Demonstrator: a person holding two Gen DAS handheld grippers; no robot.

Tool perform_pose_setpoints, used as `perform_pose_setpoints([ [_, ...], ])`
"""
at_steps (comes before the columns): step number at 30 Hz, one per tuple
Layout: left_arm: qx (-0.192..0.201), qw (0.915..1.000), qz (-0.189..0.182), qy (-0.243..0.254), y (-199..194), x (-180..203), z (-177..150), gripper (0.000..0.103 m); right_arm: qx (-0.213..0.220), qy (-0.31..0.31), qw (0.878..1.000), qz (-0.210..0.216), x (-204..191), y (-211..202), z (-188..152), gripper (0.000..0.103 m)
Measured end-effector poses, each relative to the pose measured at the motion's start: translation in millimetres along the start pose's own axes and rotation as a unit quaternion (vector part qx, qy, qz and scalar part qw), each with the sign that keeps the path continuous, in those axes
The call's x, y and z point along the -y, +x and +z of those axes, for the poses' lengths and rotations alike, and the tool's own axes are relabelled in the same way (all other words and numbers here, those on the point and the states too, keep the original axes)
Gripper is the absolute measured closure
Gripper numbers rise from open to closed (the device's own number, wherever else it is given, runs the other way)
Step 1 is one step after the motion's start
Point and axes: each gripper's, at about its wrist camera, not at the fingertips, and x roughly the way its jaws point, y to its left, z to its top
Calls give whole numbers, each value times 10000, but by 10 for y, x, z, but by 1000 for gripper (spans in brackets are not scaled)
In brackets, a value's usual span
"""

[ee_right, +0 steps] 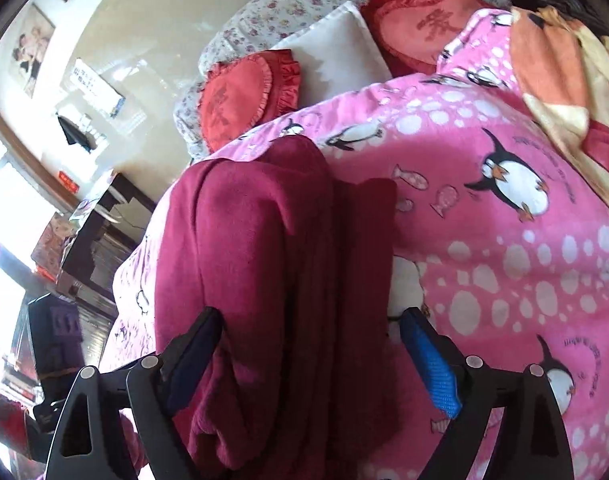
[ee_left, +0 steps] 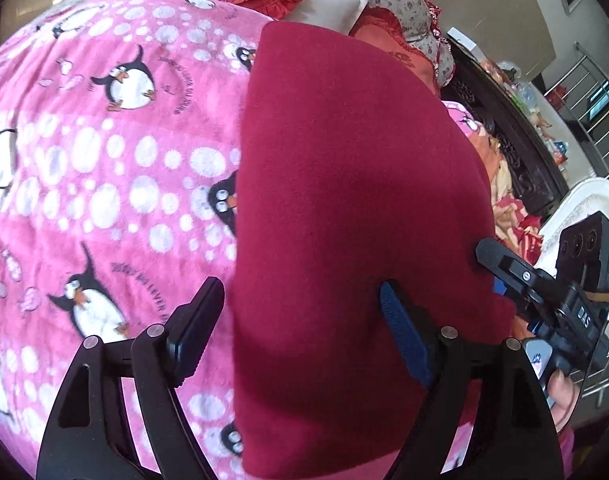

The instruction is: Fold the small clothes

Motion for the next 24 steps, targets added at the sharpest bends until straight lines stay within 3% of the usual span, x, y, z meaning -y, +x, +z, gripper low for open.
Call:
perform_pose_setpoints([
  [3,9,10000,-82,-30,83,33,17,19,9,1,9996,265,-52,21,22,13],
  [6,33,10000,-57,-72,123,71,14,19,-130,-317,9994,-65,-126,150,0,15],
  [8,45,10000,16,29,124,122,3,27,-93,-416,9990,-146,-176,164,-29,36],
  [9,58,9999,59,95,113,163,5,29,-101,-450,9988,-154,-196,162,-40,40],
  [13,87,9992,181,348,-110,263,-34,56,-104,-188,9997,82,-216,28,-25,63],
  [15,32,9993,106,353,-307,259,-68,57,-114,-207,9993,279,-292,-78,-25,65],
  [20,-4,9976,394,564,-1023,186,-374,57,-221,-377,9959,786,-702,-382,-249,65],
  [24,-408,9951,757,487,-1182,-16,-692,57,-726,-133,9906,1148,-863,-346,-605,63],
])
